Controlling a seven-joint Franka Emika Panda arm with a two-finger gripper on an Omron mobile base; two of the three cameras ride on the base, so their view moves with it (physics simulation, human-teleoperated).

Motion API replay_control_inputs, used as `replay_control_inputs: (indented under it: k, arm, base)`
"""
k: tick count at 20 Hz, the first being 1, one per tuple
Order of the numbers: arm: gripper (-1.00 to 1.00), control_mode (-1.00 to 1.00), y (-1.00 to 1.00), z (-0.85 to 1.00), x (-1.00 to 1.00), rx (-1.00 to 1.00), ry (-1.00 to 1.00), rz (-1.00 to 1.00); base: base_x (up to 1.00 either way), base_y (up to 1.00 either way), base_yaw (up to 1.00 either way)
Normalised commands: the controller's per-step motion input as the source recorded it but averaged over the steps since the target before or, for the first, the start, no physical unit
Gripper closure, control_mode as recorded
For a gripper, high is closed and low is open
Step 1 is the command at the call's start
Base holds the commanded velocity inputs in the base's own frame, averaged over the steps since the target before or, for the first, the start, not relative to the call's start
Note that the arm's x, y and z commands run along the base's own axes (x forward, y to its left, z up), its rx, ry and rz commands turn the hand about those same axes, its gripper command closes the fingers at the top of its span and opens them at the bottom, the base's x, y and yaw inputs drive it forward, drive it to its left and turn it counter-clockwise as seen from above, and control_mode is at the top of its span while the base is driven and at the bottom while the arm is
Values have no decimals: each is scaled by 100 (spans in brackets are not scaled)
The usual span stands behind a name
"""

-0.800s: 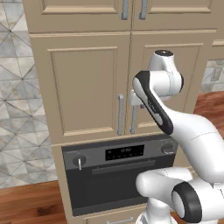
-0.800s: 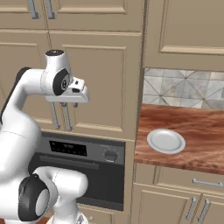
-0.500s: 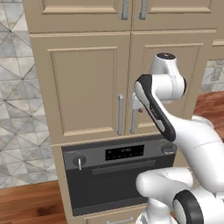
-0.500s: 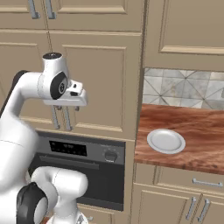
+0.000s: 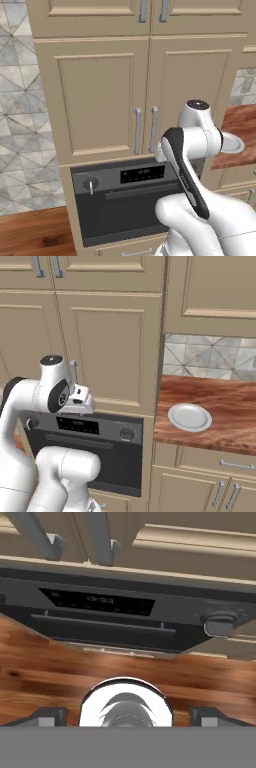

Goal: Take the baked cake out of the oven and place it on the plate for cooling. Then close the oven door.

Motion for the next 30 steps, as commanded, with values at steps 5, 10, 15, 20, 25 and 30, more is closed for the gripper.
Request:
replay_control_inputs:
  k: [5, 10, 15, 20, 25, 30]
  arm:
    - [-100, -100, 0, -61, -45, 0, -4, 0]
    - [-100, 100, 0, -31, -8, 0, -4, 0]
    - [-100, 100, 0, 0, 0, 0, 0, 0]
    - [-100, 100, 0, 0, 0, 0, 0, 0]
    - [-100, 100, 0, 0, 0, 0, 0, 0]
    - [-100, 100, 0, 0, 0, 0, 0, 0]
  base:
    - [0, 0, 0]
    - [-1, -2, 0]
    - [-1, -55, 5]
    - [0, -98, 21]
    - [0, -85, 23]
    - [0, -70, 30]
